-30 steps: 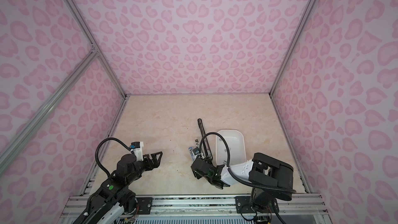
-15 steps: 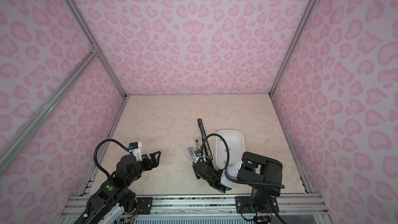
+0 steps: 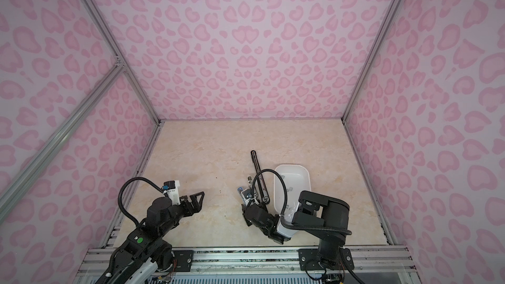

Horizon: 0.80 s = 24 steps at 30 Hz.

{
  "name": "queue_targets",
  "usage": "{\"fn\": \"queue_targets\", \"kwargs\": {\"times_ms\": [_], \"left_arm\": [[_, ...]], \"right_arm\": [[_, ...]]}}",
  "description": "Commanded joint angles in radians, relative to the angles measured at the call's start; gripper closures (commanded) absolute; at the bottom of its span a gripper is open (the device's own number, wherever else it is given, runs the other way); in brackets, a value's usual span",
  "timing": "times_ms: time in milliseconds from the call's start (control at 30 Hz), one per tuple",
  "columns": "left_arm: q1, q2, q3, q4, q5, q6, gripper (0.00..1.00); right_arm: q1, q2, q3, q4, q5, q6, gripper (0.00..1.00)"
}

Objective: Load the staples into the stapler
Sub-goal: 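Lift the open right gripper from the stapler while the left gripper moves forward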

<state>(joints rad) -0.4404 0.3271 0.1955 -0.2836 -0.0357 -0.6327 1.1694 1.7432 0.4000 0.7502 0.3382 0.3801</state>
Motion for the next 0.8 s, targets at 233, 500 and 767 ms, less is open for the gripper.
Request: {"fn": "queue_targets", "kwargs": {"times_ms": [233, 500, 767], "left_arm": [[-0.006, 0.123, -0.024, 0.240, 0.129, -0.056, 0.04], [-0.012, 0.176, -0.006, 0.267, 0.143, -0.050, 0.04], [-0.022, 0.191, -0.008, 0.317, 0.165, -0.063, 0.04]], "right_arm": [[0.002, 0.020, -0.024, -0.183, -0.100, -0.019, 0.61], [0.003, 0.045, -0.004, -0.176, -0.111, -0.016, 0.71], [0.010, 0.073, -0.006, -0.139, -0.122, -0.006, 0.75]]}}
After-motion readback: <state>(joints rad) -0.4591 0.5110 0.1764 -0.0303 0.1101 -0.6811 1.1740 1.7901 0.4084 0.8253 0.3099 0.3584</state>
